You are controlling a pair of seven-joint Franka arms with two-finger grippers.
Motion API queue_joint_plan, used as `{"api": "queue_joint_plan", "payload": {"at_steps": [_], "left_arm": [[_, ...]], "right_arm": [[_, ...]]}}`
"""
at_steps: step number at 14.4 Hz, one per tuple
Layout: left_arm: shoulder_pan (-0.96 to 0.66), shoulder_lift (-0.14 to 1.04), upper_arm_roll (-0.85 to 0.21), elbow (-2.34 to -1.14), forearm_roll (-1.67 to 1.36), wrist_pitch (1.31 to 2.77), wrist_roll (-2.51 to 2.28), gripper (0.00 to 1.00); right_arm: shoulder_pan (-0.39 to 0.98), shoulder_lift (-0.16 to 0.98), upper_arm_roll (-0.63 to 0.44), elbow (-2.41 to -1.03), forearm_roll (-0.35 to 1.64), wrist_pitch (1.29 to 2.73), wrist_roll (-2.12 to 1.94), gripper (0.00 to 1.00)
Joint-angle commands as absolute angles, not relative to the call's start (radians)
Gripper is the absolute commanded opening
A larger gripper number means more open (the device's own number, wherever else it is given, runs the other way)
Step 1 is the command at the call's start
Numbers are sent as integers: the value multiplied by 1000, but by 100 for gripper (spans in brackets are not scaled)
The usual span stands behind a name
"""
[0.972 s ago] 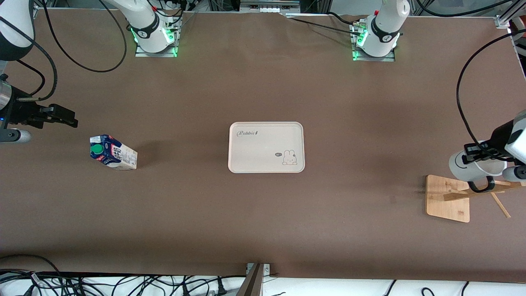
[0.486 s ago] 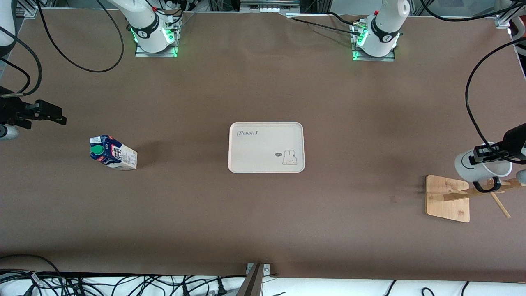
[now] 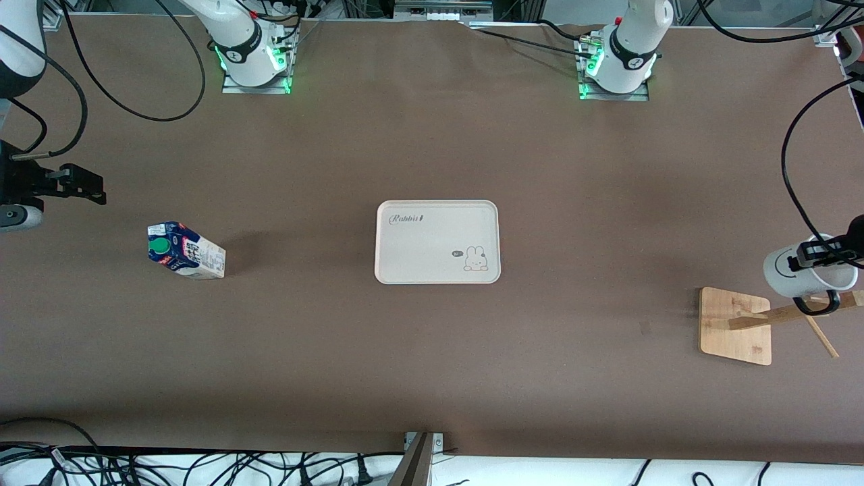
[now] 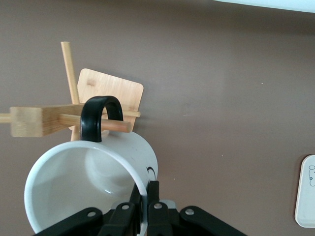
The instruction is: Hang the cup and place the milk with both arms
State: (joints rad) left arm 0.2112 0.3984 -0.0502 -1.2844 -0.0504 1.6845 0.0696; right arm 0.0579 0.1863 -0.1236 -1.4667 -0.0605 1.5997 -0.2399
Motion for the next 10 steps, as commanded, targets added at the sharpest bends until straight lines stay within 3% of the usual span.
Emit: {"api": "queue_joint_plan", "payload": {"at_steps": [1,4,8,9,10], "left_arm": [[224,397,-55,-1285,-58,1661,94,0],[227,397,-54,-1289,-52,1618,92,0],[258,397,-52,-1327,-48,1574,101,0],[259,397,-52,-1322,-41,1574,101,22],[255,397,-54,-1321,-16,1572,101,58]], "right_arm": [[-8,125,-91,-1505,-74,1614,-244,100],[-37,94,-91,-1543,-61,1677,-244,100],[-35,78,-92,-1523,-60,1576,-255,100],[-34,78,-92,-1517,-57,1553,-256,100],[-34,78,-92,-1514,-35,1528,-256,100]]}}
